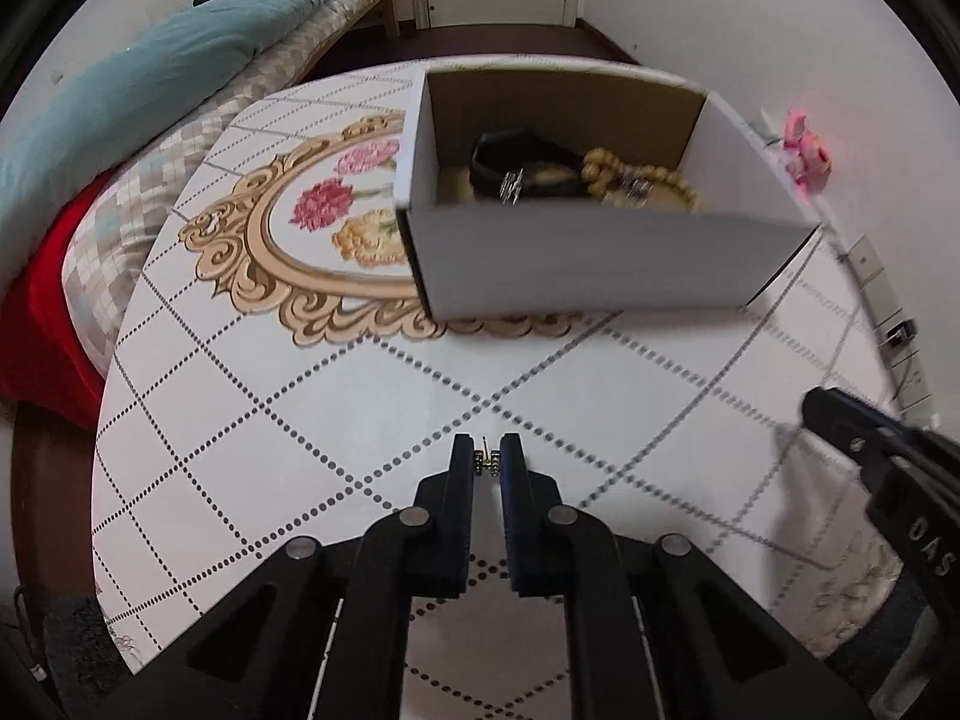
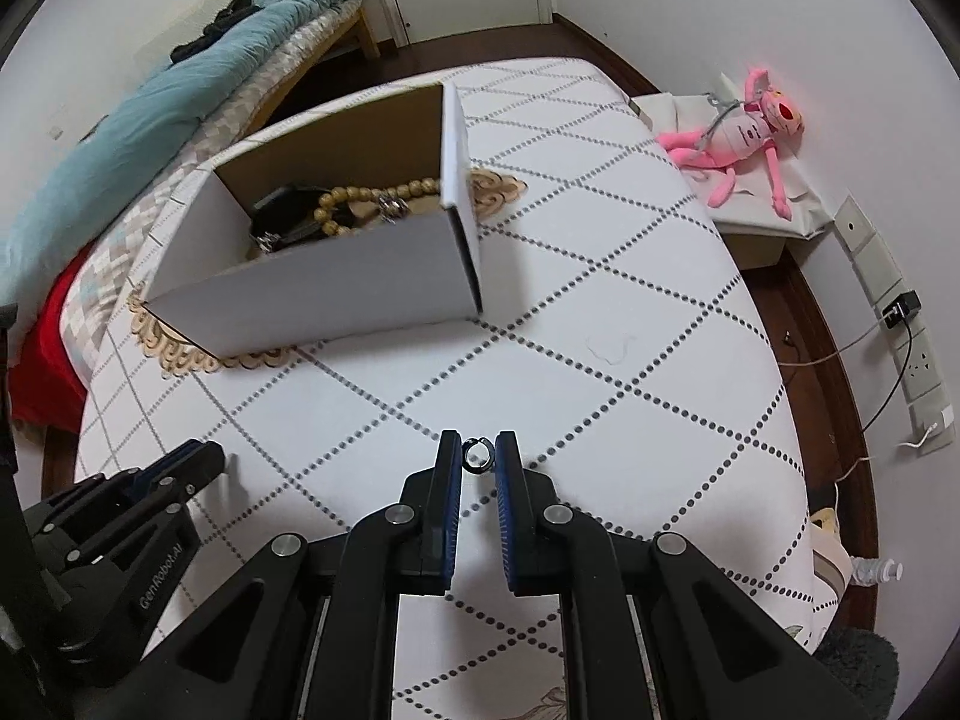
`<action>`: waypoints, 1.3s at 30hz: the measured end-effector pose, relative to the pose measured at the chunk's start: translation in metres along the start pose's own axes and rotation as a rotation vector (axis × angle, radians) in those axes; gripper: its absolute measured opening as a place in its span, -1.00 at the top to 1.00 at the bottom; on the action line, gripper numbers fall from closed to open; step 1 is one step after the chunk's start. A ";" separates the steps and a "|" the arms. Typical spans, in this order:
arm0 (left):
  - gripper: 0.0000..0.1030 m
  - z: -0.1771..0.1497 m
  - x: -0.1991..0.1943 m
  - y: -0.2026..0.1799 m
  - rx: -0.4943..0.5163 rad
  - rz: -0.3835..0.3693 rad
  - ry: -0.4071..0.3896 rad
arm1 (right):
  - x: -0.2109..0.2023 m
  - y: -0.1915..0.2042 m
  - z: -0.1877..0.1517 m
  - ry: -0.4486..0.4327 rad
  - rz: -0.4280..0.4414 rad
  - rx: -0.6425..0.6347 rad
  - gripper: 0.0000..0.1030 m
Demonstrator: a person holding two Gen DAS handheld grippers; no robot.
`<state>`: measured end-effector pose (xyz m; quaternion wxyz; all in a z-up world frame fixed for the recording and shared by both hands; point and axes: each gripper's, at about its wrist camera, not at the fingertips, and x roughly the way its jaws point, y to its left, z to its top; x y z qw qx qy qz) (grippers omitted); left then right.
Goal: Organize jewelry
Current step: 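Carry ring and earring into the white box and open both tools, then withdraw both open tools from the box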
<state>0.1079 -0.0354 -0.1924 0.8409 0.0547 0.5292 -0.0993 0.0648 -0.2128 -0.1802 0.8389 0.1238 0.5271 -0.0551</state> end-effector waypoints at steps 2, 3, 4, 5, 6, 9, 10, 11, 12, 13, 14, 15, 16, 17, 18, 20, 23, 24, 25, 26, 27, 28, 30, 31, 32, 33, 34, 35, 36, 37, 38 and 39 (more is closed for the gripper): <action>0.88 0.010 -0.013 0.002 -0.014 -0.038 -0.017 | -0.009 0.004 0.004 -0.011 0.029 0.005 0.77; 0.88 0.019 -0.022 0.001 -0.021 -0.062 -0.031 | -0.013 0.005 0.007 -0.018 0.041 0.006 0.77; 0.88 0.026 -0.027 0.001 -0.025 -0.078 -0.039 | -0.023 0.008 0.013 -0.034 0.066 0.009 0.77; 0.88 0.038 -0.035 0.001 -0.035 -0.112 -0.047 | -0.029 0.009 0.018 -0.046 0.084 0.011 0.77; 0.88 0.047 -0.038 0.001 -0.040 -0.132 -0.050 | -0.036 0.011 0.025 -0.061 0.103 0.013 0.78; 0.88 0.083 -0.039 0.001 -0.044 -0.179 -0.045 | -0.049 0.017 0.057 -0.092 0.163 0.012 0.78; 0.88 0.094 -0.036 0.003 -0.051 -0.193 -0.034 | -0.049 0.018 0.066 -0.089 0.173 0.009 0.78; 0.88 0.107 -0.030 0.004 -0.051 -0.205 -0.020 | -0.047 0.019 0.079 -0.089 0.185 0.005 0.78; 0.88 0.116 -0.024 0.004 -0.051 -0.202 -0.007 | -0.043 0.021 0.090 -0.079 0.193 -0.004 0.78; 0.85 0.121 -0.022 0.006 -0.053 -0.194 -0.001 | -0.038 0.021 0.099 -0.071 0.194 -0.009 0.78; 0.85 0.131 -0.015 0.008 -0.047 -0.180 0.011 | -0.031 0.022 0.111 -0.053 0.201 -0.014 0.78; 0.84 0.137 -0.010 0.007 -0.042 -0.166 0.031 | -0.021 0.022 0.122 -0.023 0.209 -0.016 0.78; 0.84 0.142 -0.005 0.008 -0.040 -0.148 0.049 | -0.015 0.021 0.128 -0.007 0.215 -0.016 0.78; 0.76 0.146 0.000 0.009 -0.037 -0.133 0.068 | -0.006 0.021 0.135 0.028 0.219 -0.024 0.77; 0.71 0.148 0.002 0.009 -0.037 -0.127 0.079 | 0.004 0.021 0.143 0.060 0.227 -0.018 0.77; 0.28 0.154 0.006 0.013 -0.047 -0.096 0.094 | 0.015 0.019 0.153 0.097 0.223 -0.030 0.76; -0.38 0.156 0.000 0.020 -0.064 -0.050 0.058 | 0.022 0.019 0.161 0.127 0.203 -0.041 0.63; -0.38 0.156 -0.003 0.022 -0.068 -0.035 0.046 | 0.021 0.019 0.163 0.126 0.195 -0.048 0.40; -0.42 0.157 -0.003 0.023 -0.070 -0.025 0.041 | 0.018 0.018 0.163 0.121 0.187 -0.050 0.06; -0.47 0.156 -0.004 0.024 -0.071 -0.016 0.037 | 0.017 0.016 0.163 0.118 0.180 -0.050 -0.14; -0.48 0.156 -0.005 0.026 -0.074 -0.009 0.030 | 0.016 0.015 0.163 0.115 0.172 -0.053 -0.17; -0.51 0.154 -0.006 0.026 -0.075 0.004 0.018 | 0.013 0.015 0.163 0.110 0.145 -0.063 -0.18; -0.86 0.148 -0.008 0.029 -0.076 0.028 -0.001 | 0.008 0.016 0.159 0.093 0.072 -0.090 -0.34; -0.99 0.146 -0.008 0.029 -0.076 0.033 -0.006 | 0.008 0.014 0.158 0.093 0.046 -0.095 -0.63; -1.00 0.140 -0.008 0.031 -0.074 0.041 -0.015 | 0.007 0.014 0.154 0.091 -0.005 -0.106 -0.87; -1.00 0.135 -0.007 0.032 -0.070 0.055 -0.015 | 0.007 0.012 0.151 0.087 -0.025 -0.111 -0.94; -1.00 0.130 -0.005 0.032 -0.067 0.069 -0.010 | 0.007 0.013 0.146 0.080 -0.073 -0.127 -0.97; -1.00 0.126 -0.004 0.033 -0.067 0.078 -0.006 | 0.007 0.012 0.143 0.078 -0.099 -0.136 -0.97; -1.00 0.121 -0.002 0.034 -0.067 0.082 -0.004 | 0.008 0.012 0.139 0.079 -0.114 -0.139 -0.97; -1.00 0.117 -0.001 0.034 -0.068 0.085 0.000 | 0.008 0.011 0.134 0.082 -0.128 -0.137 -1.00; -1.00 0.113 0.000 0.034 -0.068 0.090 0.003 | 0.008 0.009 0.131 0.078 -0.138 -0.134 -1.00; -1.00 0.111 0.000 0.033 -0.065 0.094 0.004 | 0.008 0.009 0.128 0.073 -0.148 -0.134 -1.00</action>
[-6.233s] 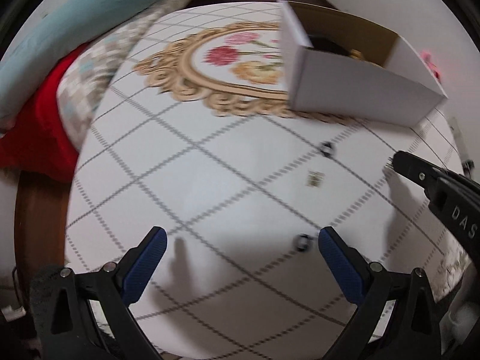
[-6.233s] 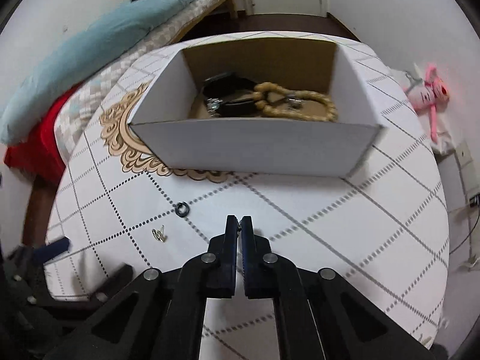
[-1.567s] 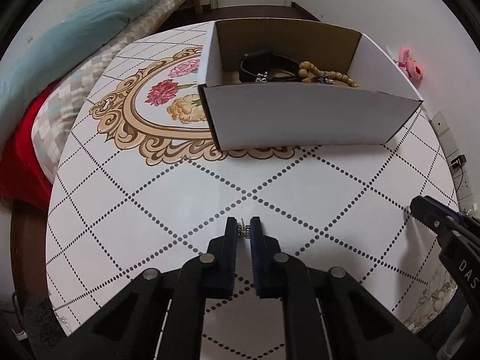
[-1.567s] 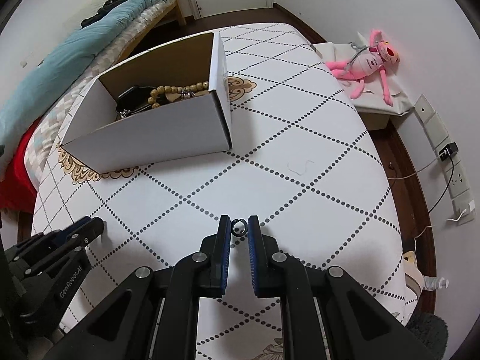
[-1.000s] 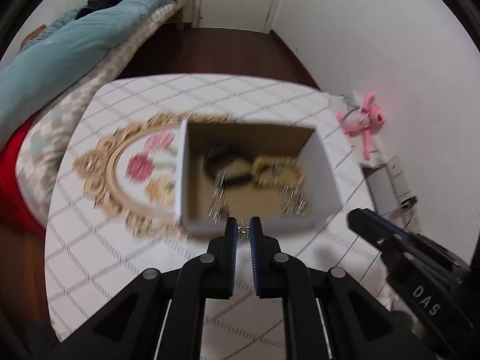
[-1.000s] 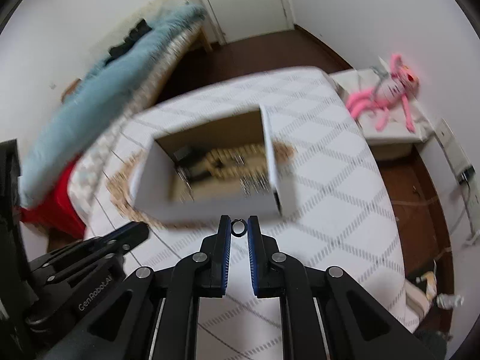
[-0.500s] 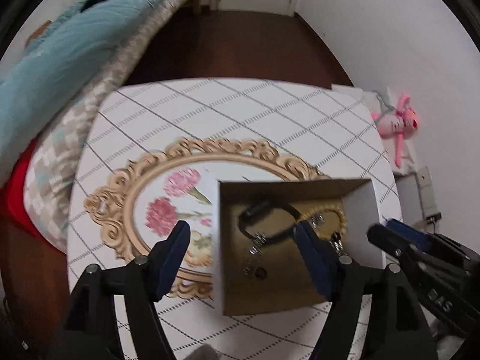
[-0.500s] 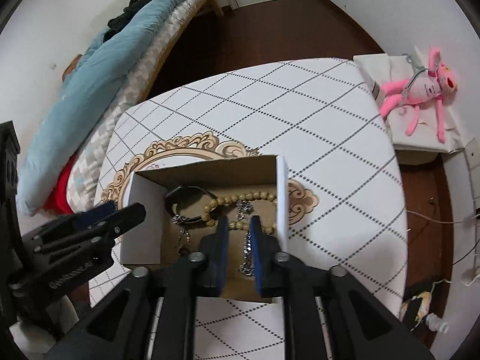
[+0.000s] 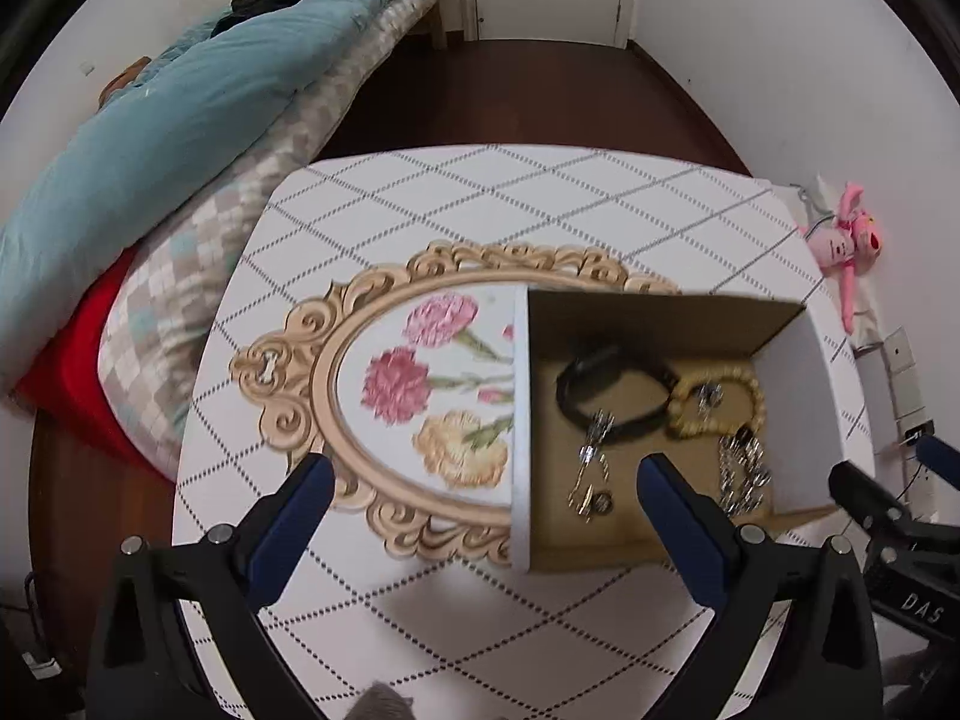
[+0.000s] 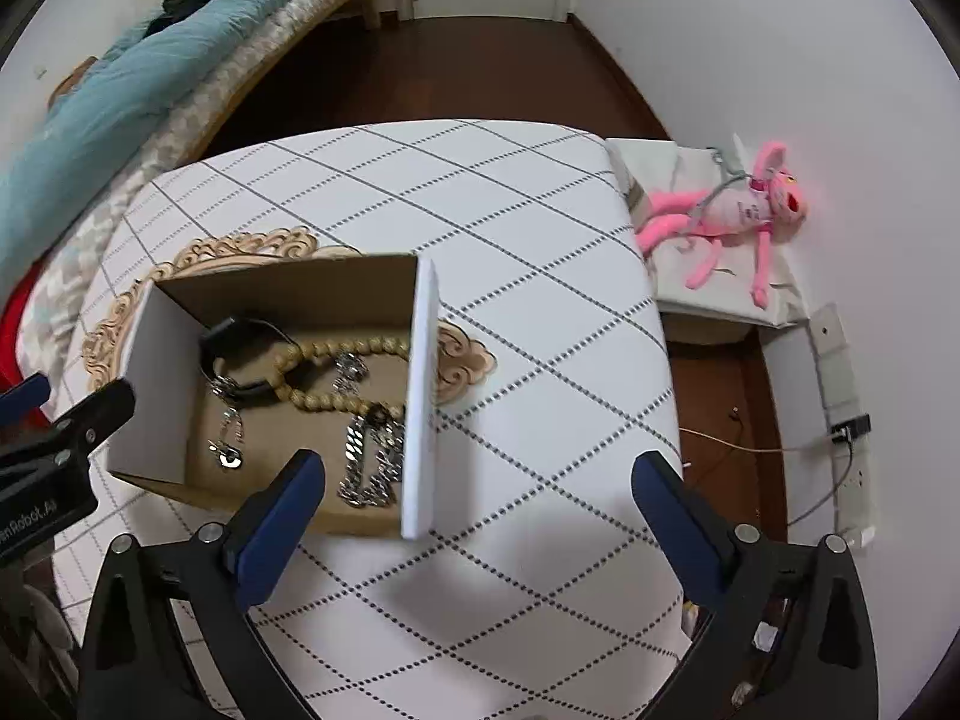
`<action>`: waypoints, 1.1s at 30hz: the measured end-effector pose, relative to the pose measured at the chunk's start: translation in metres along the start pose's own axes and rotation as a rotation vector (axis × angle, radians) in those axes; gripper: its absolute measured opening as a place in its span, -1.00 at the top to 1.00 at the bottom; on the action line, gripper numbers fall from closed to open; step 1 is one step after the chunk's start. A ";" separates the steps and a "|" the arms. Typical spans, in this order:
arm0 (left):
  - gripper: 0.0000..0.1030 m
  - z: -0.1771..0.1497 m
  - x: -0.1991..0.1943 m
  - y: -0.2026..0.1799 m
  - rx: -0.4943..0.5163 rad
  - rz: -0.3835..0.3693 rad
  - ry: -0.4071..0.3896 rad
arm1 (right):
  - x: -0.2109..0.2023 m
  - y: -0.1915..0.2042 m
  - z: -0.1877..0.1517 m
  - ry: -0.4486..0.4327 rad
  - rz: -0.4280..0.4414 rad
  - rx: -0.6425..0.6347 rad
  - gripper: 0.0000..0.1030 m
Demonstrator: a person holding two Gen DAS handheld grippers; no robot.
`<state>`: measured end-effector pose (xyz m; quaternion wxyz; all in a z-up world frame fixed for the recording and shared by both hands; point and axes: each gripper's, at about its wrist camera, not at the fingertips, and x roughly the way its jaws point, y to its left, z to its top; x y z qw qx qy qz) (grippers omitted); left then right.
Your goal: Organize jewelry
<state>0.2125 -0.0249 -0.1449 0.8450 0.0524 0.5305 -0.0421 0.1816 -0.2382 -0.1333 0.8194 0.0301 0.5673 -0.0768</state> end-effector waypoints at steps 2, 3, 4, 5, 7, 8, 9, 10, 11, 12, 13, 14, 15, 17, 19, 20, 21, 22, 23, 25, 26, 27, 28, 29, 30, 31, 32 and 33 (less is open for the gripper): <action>-1.00 -0.006 0.001 0.000 -0.002 0.003 0.006 | 0.001 -0.001 -0.005 0.000 -0.010 0.005 -1.00; -1.00 -0.007 0.001 0.000 -0.004 0.000 0.008 | 0.001 -0.001 -0.007 0.003 -0.012 0.006 -1.00; -1.00 -0.009 0.000 0.000 -0.007 -0.005 0.008 | 0.002 0.000 -0.009 0.003 -0.014 0.008 -1.00; -1.00 -0.010 -0.002 -0.001 -0.008 -0.003 0.004 | 0.002 -0.001 -0.011 0.003 -0.014 0.012 -1.00; -1.00 -0.012 -0.006 -0.002 -0.009 -0.004 -0.005 | 0.000 -0.002 -0.014 0.002 -0.009 0.022 -1.00; -1.00 -0.014 -0.011 -0.002 -0.011 -0.002 -0.013 | -0.002 -0.001 -0.016 -0.002 -0.010 0.024 -1.00; -1.00 -0.014 -0.016 -0.002 -0.012 -0.005 -0.019 | -0.005 -0.001 -0.018 -0.006 -0.012 0.026 -1.00; -1.00 -0.015 -0.019 -0.003 -0.014 -0.005 -0.023 | -0.009 0.000 -0.019 -0.014 -0.012 0.028 -1.00; -1.00 -0.017 -0.026 -0.003 -0.016 -0.003 -0.033 | -0.013 0.001 -0.021 -0.022 -0.011 0.030 -1.00; -1.00 -0.017 -0.030 -0.003 -0.018 0.000 -0.038 | -0.019 0.000 -0.023 -0.033 -0.017 0.031 -1.00; -1.00 -0.019 -0.039 -0.003 -0.020 0.003 -0.048 | -0.025 0.000 -0.024 -0.041 -0.017 0.034 -1.00; -1.00 -0.021 -0.047 -0.003 -0.020 0.001 -0.060 | -0.030 0.000 -0.026 -0.048 -0.014 0.038 -1.00; -1.00 -0.023 -0.055 -0.003 -0.018 0.002 -0.073 | -0.039 -0.001 -0.028 -0.061 -0.013 0.041 -1.00; -1.00 -0.026 -0.073 -0.002 -0.015 0.001 -0.096 | -0.057 -0.002 -0.033 -0.091 -0.019 0.042 -1.00; -1.00 -0.031 -0.093 -0.001 -0.014 0.000 -0.121 | -0.081 -0.002 -0.040 -0.128 -0.025 0.040 -1.00; -1.00 -0.034 -0.101 -0.002 -0.013 -0.002 -0.135 | -0.093 -0.003 -0.043 -0.144 -0.028 0.040 -1.00; -1.00 -0.037 -0.113 -0.001 -0.011 -0.002 -0.154 | -0.101 -0.003 -0.044 -0.154 -0.026 0.043 -1.00; -1.00 -0.040 -0.125 -0.001 -0.010 -0.004 -0.166 | -0.115 -0.004 -0.050 -0.173 -0.023 0.047 -1.00; -1.00 -0.043 -0.136 0.000 -0.011 -0.012 -0.180 | -0.126 -0.005 -0.053 -0.187 -0.024 0.049 -1.00; -1.00 -0.047 -0.154 0.000 -0.010 -0.018 -0.203 | -0.148 -0.006 -0.061 -0.218 -0.027 0.051 -1.00; -1.00 -0.051 -0.169 0.000 -0.006 -0.023 -0.224 | -0.165 -0.007 -0.067 -0.241 -0.025 0.054 -1.00; -1.00 -0.053 -0.179 -0.001 -0.002 -0.026 -0.241 | -0.177 -0.007 -0.071 -0.259 -0.029 0.053 -1.00; -1.00 -0.055 -0.190 -0.002 0.001 -0.029 -0.255 | -0.190 -0.007 -0.076 -0.279 -0.033 0.052 -1.00; -1.00 -0.057 -0.200 -0.001 0.003 -0.034 -0.273 | -0.202 -0.007 -0.080 -0.295 -0.034 0.051 -1.00; -1.00 -0.059 -0.207 -0.001 0.002 -0.035 -0.284 | -0.213 -0.007 -0.084 -0.312 -0.032 0.052 -1.00; -1.00 -0.061 -0.218 0.000 0.000 -0.039 -0.299 | -0.224 -0.007 -0.088 -0.328 -0.033 0.050 -1.00; -1.00 -0.063 -0.227 0.001 -0.003 -0.046 -0.313 | -0.234 -0.007 -0.091 -0.344 -0.035 0.050 -1.00; -1.00 -0.065 -0.235 0.001 -0.006 -0.048 -0.323 | -0.243 -0.007 -0.094 -0.357 -0.036 0.051 -1.00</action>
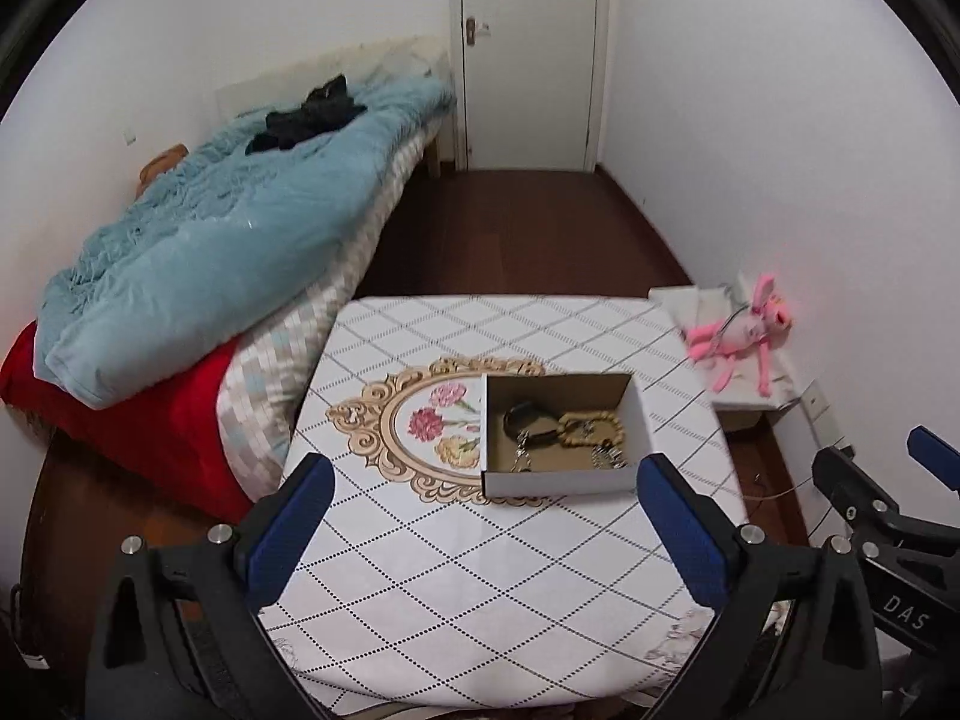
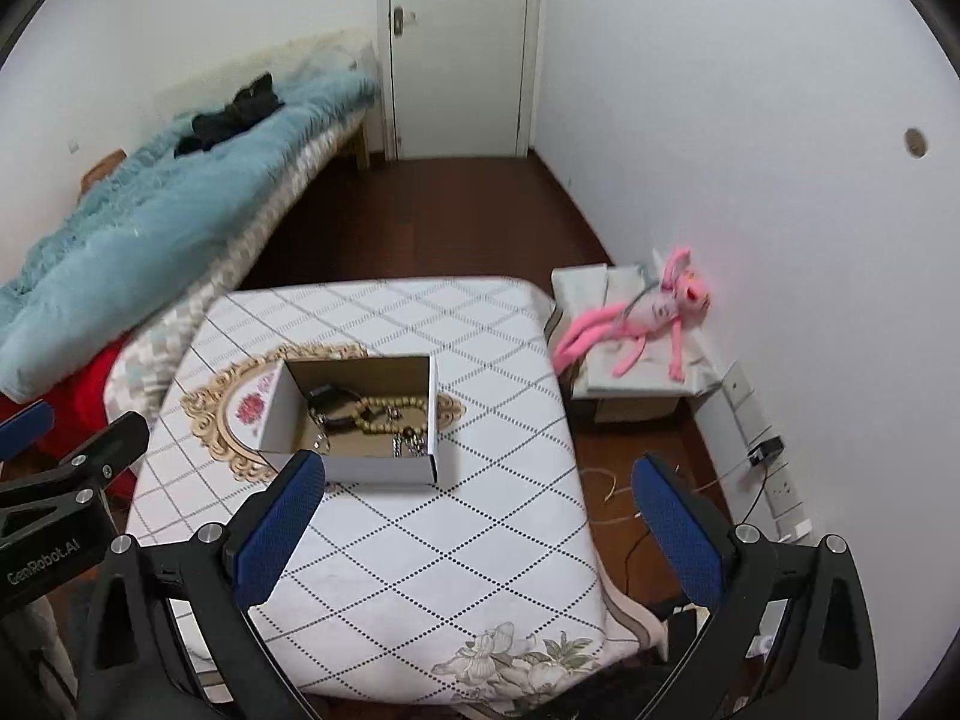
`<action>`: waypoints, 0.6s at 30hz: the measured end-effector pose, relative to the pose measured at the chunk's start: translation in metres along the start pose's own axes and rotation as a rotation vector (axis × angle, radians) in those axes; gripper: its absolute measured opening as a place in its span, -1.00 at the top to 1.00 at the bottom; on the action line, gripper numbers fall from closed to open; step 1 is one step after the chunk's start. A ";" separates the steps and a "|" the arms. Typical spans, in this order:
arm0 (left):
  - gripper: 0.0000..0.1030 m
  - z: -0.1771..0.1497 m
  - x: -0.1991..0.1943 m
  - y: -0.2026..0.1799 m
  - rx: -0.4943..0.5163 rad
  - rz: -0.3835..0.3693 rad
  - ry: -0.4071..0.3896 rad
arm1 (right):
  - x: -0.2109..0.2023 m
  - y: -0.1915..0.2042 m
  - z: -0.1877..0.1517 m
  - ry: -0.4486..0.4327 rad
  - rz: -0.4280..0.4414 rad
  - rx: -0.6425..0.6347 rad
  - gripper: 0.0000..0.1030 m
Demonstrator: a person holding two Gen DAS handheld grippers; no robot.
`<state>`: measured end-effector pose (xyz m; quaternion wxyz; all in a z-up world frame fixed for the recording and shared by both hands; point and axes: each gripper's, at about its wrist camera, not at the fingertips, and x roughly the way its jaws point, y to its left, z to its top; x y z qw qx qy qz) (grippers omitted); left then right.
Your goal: Organize jewelry
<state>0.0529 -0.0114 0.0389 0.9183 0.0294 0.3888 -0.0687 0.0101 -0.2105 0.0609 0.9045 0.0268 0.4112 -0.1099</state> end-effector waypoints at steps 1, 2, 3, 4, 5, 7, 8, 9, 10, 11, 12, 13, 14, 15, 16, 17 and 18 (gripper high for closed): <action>-1.00 0.000 -0.007 0.000 -0.004 -0.003 -0.008 | -0.010 -0.003 0.002 -0.013 0.001 0.001 -1.00; -1.00 0.001 -0.012 0.000 -0.005 -0.005 -0.014 | -0.018 -0.003 0.003 -0.026 0.001 0.003 -1.00; -1.00 0.001 -0.019 0.001 -0.007 -0.009 -0.021 | -0.027 -0.004 0.004 -0.038 0.001 0.004 -1.00; -1.00 0.001 -0.022 0.001 -0.008 -0.011 -0.024 | -0.035 -0.005 0.005 -0.050 0.003 0.007 -1.00; -1.00 0.001 -0.027 0.001 -0.009 -0.013 -0.029 | -0.042 -0.005 0.005 -0.058 0.003 0.007 -1.00; -1.00 -0.001 -0.034 0.003 -0.012 -0.014 -0.031 | -0.057 -0.005 0.005 -0.080 0.007 0.006 -1.00; -1.00 -0.002 -0.035 0.003 -0.014 -0.020 -0.027 | -0.062 -0.004 0.005 -0.085 0.009 0.005 -1.00; -1.00 -0.003 -0.036 0.003 -0.014 -0.021 -0.023 | -0.065 -0.004 0.005 -0.087 0.009 0.003 -1.00; -1.00 -0.004 -0.036 0.003 -0.014 -0.020 -0.020 | -0.068 -0.004 0.005 -0.091 0.010 0.004 -1.00; -1.00 -0.005 -0.036 0.004 -0.015 -0.021 -0.015 | -0.070 -0.004 0.004 -0.090 0.012 0.005 -1.00; -1.00 -0.006 -0.036 0.004 -0.016 -0.020 -0.012 | -0.071 -0.004 0.004 -0.086 0.014 0.004 -1.00; -1.00 -0.007 -0.035 0.004 -0.020 -0.018 -0.007 | -0.072 -0.004 0.003 -0.084 0.016 0.003 -1.00; -1.00 -0.007 -0.034 0.005 -0.022 -0.019 -0.003 | -0.072 -0.004 0.001 -0.080 0.017 0.003 -1.00; -1.00 -0.007 -0.032 0.006 -0.026 -0.019 0.003 | -0.071 -0.004 0.000 -0.074 0.017 0.002 -1.00; -1.00 -0.006 -0.030 0.006 -0.029 -0.015 0.010 | -0.070 -0.004 -0.001 -0.066 0.020 0.003 -1.00; -1.00 -0.005 -0.026 0.006 -0.033 -0.015 0.021 | -0.068 -0.004 -0.001 -0.060 0.023 0.004 -1.00; -1.00 -0.004 -0.024 0.006 -0.039 -0.019 0.031 | -0.064 -0.004 -0.001 -0.052 0.022 0.004 -1.00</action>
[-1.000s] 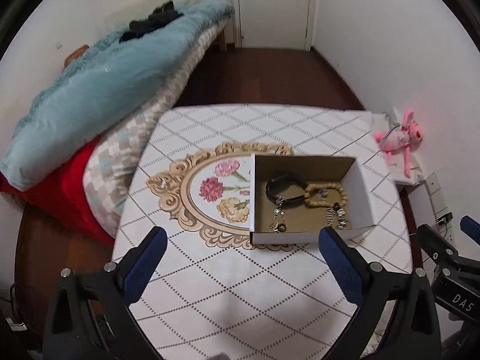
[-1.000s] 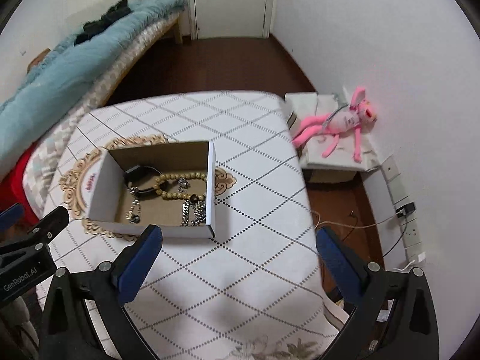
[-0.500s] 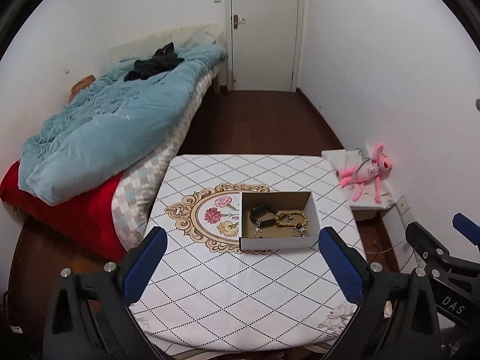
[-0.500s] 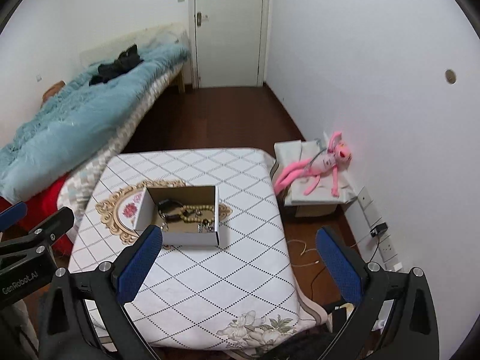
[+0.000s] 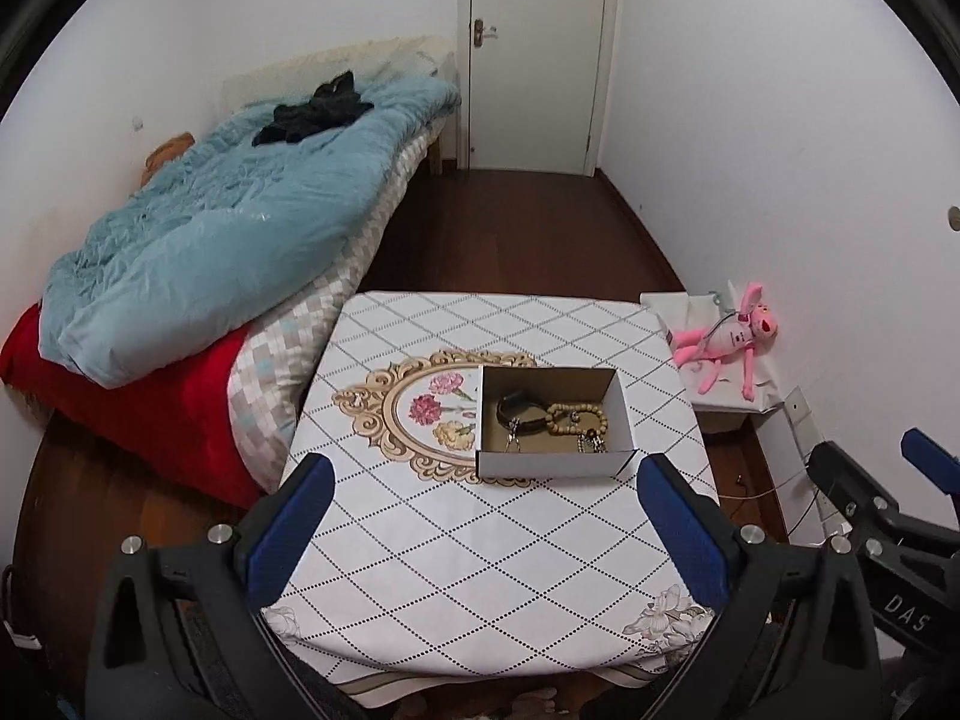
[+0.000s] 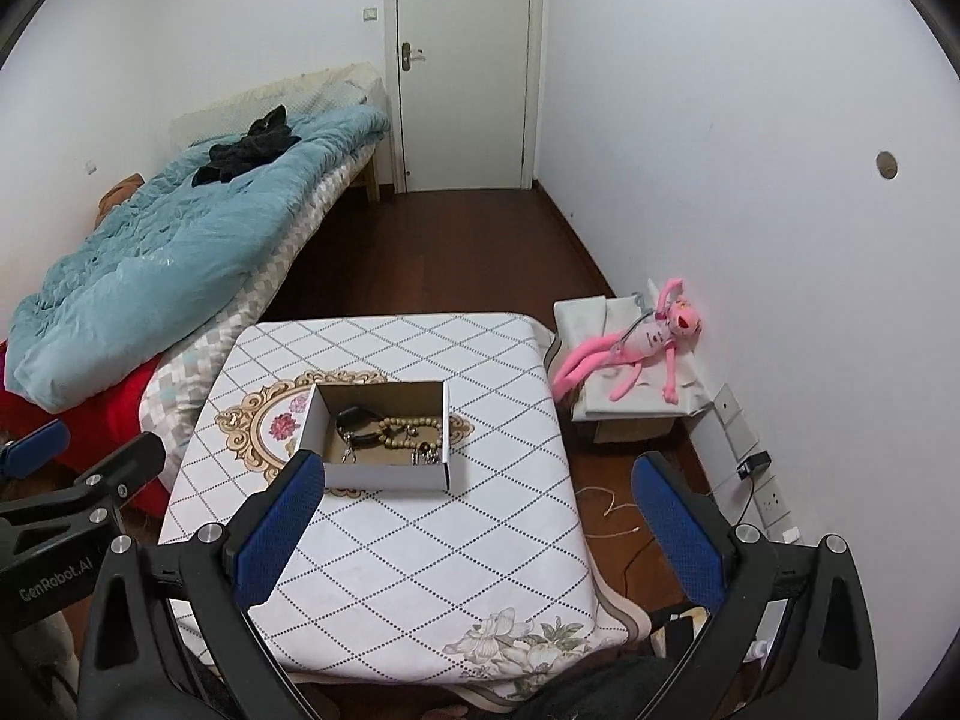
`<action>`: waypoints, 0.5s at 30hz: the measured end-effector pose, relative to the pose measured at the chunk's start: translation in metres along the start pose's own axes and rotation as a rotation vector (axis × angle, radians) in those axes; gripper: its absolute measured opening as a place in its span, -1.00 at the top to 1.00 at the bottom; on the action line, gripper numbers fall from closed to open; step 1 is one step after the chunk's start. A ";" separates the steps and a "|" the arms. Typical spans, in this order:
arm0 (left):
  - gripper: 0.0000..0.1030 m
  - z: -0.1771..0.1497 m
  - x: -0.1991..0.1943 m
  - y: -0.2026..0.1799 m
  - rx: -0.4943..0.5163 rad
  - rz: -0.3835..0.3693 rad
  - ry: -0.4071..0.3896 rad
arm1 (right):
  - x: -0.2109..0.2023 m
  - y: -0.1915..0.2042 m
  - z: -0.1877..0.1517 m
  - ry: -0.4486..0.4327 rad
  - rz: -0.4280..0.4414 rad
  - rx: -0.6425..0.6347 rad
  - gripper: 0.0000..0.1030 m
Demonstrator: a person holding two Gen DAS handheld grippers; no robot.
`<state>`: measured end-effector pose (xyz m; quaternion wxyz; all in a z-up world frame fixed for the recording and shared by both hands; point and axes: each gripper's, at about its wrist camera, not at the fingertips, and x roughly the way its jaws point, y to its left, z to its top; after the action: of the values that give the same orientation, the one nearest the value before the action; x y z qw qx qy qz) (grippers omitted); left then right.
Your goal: Organize jewelry
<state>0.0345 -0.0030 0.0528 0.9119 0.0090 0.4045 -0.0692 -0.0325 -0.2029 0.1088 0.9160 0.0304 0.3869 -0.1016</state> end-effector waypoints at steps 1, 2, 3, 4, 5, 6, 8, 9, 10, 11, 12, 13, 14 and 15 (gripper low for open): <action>-1.00 0.001 0.002 0.000 -0.004 -0.002 0.005 | 0.004 0.000 0.001 0.011 -0.001 -0.001 -1.00; -1.00 0.004 0.007 -0.001 -0.006 -0.005 0.016 | 0.009 0.000 0.001 0.024 0.002 0.000 -1.00; -1.00 0.006 0.011 -0.002 -0.007 -0.008 0.026 | 0.014 0.000 0.003 0.032 0.004 -0.001 -1.00; -1.00 0.007 0.013 -0.002 -0.008 -0.010 0.029 | 0.017 0.001 0.004 0.036 0.001 -0.003 -1.00; -1.00 0.011 0.018 -0.003 -0.008 -0.010 0.039 | 0.023 0.002 0.007 0.045 0.000 -0.006 -1.00; -1.00 0.012 0.021 -0.003 -0.007 -0.009 0.046 | 0.027 0.003 0.008 0.050 0.003 -0.005 -1.00; -1.00 0.018 0.032 -0.004 -0.011 -0.004 0.064 | 0.037 0.005 0.014 0.062 -0.002 -0.011 -1.00; -1.00 0.020 0.036 -0.004 -0.010 -0.001 0.074 | 0.041 0.005 0.017 0.068 0.000 -0.011 -1.00; -1.00 0.022 0.040 -0.005 -0.007 0.000 0.079 | 0.047 0.006 0.020 0.073 -0.004 -0.014 -1.00; -1.00 0.024 0.045 -0.005 -0.002 0.010 0.086 | 0.051 0.007 0.023 0.077 -0.007 -0.017 -1.00; -1.00 0.025 0.051 -0.006 0.003 0.014 0.099 | 0.056 0.008 0.026 0.081 -0.006 -0.021 -1.00; -1.00 0.026 0.055 -0.006 0.005 0.010 0.112 | 0.061 0.009 0.029 0.087 -0.007 -0.023 -1.00; -1.00 0.027 0.059 -0.005 0.005 0.016 0.119 | 0.067 0.011 0.032 0.099 -0.010 -0.029 -1.00; -1.00 0.028 0.063 -0.005 0.004 0.019 0.127 | 0.072 0.012 0.035 0.106 -0.007 -0.032 -1.00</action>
<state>0.0962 -0.0173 0.0252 0.8850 0.0191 0.4612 -0.0606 0.0435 -0.2074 0.0815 0.8941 0.0196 0.4368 -0.0968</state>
